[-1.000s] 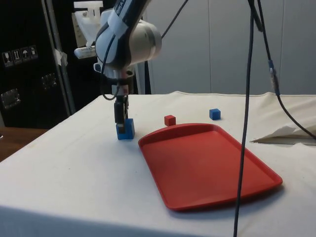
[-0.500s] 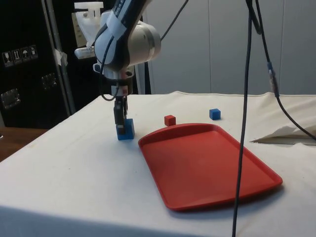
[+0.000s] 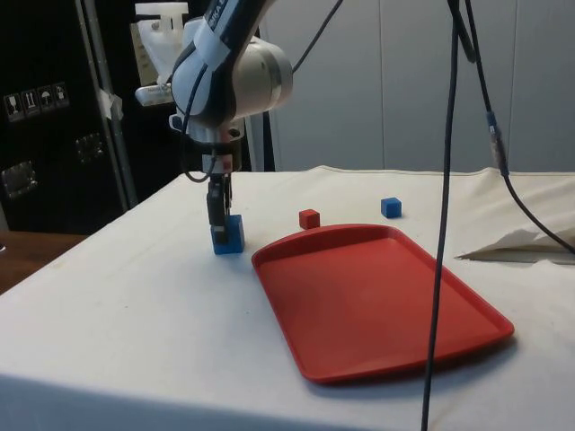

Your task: Pick up the largest block and place it onto the tray.

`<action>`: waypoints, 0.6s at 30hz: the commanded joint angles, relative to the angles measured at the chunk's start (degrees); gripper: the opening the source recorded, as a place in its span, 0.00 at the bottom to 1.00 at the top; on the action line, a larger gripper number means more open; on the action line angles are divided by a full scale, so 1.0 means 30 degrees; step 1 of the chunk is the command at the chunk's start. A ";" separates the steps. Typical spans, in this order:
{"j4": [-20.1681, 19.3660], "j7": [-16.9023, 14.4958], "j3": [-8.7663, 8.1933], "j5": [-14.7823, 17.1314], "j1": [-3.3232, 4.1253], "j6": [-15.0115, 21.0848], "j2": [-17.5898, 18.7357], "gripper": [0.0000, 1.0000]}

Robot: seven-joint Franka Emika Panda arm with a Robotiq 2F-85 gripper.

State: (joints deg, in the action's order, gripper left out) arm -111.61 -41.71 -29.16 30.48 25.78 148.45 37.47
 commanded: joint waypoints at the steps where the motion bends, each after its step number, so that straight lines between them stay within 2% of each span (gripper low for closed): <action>1: -0.0172 0.0038 -0.0095 -0.0057 0.0095 -0.0038 -0.0267 0.00; 2: -0.0286 0.0057 -0.0229 -0.0153 0.0191 -0.0115 -0.0535 0.00; 3: -0.0019 0.0000 -0.0038 0.0000 0.0019 -0.0019 -0.0134 0.00; 4: -0.0363 0.0076 -0.0286 -0.0191 0.0229 -0.0134 -0.0688 0.00; 9: -0.0917 0.0191 -0.0516 -0.0592 0.0420 -0.0286 -0.1700 0.00; 10: -0.0917 0.0191 -0.0516 -0.0592 0.0420 -0.0286 -0.1700 0.00; 11: -0.0764 0.0000 -0.0248 -0.0325 0.0210 -0.0191 -0.1528 0.00; 12: -0.1089 0.0248 -0.0554 -0.0764 0.0439 -0.0382 -0.2082 0.00; 18: -0.1623 0.0458 -0.0783 -0.1375 0.0592 -0.0688 -0.3323 0.00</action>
State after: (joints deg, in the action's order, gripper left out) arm -115.91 -41.25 -30.54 27.62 26.81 146.91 28.48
